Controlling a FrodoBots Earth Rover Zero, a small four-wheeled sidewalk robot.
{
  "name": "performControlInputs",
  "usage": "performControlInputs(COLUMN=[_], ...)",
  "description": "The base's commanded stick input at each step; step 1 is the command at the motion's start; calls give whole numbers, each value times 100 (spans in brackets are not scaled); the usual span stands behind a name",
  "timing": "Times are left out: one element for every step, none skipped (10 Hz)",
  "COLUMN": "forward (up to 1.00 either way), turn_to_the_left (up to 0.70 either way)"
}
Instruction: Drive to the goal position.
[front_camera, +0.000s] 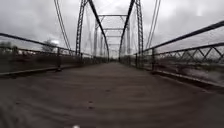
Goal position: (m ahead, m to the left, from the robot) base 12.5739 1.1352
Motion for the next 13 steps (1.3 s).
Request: performControlInputs(forward=[100,100,100,100,100,100,100,100,100,100,100,100,100], turn_to_the_left=[0,0,0,0,0,0,0,0,0,0,0,0,0])
